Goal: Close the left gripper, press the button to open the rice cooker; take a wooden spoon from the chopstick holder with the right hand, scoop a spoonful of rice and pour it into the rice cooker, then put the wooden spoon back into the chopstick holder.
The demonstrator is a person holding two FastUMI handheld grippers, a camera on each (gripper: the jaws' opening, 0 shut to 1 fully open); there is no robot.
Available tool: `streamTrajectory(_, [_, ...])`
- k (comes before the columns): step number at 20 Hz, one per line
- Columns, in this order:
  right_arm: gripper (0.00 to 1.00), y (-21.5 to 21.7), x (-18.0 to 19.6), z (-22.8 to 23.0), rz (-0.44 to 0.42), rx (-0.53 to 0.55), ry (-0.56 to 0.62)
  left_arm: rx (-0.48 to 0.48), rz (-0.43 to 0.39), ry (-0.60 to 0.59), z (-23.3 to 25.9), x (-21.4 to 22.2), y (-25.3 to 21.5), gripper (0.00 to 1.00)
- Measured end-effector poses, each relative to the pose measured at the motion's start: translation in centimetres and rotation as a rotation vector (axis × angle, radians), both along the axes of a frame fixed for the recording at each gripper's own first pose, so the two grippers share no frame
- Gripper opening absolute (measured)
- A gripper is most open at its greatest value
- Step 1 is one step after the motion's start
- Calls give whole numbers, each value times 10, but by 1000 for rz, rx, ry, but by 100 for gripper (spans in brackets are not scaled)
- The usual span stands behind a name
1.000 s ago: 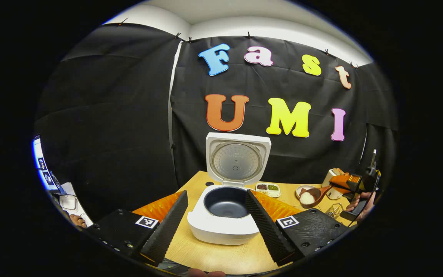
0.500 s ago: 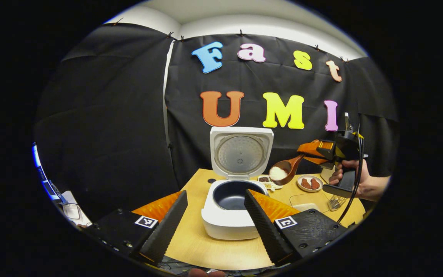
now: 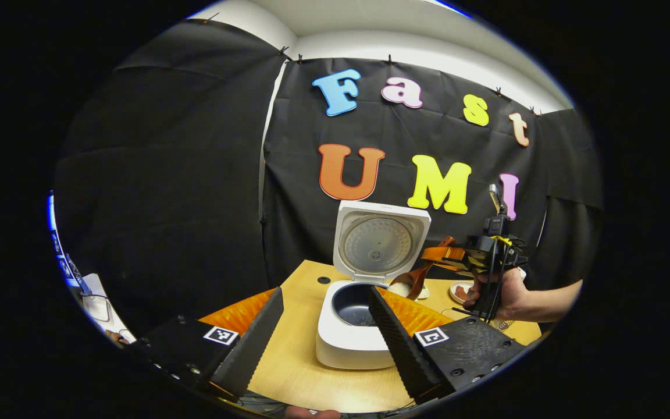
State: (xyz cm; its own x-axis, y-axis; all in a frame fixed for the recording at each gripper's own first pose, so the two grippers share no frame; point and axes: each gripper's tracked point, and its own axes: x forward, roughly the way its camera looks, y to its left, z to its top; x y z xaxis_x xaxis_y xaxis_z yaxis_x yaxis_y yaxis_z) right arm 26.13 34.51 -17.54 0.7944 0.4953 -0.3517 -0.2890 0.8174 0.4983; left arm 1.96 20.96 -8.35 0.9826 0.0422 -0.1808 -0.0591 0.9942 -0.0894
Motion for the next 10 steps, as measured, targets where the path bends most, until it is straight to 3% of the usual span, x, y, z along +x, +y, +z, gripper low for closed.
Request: streamTrajectory(10, [15, 29, 0, -7, 69, -228, -82, -9, 49, 16, -11, -8, 31, 95])
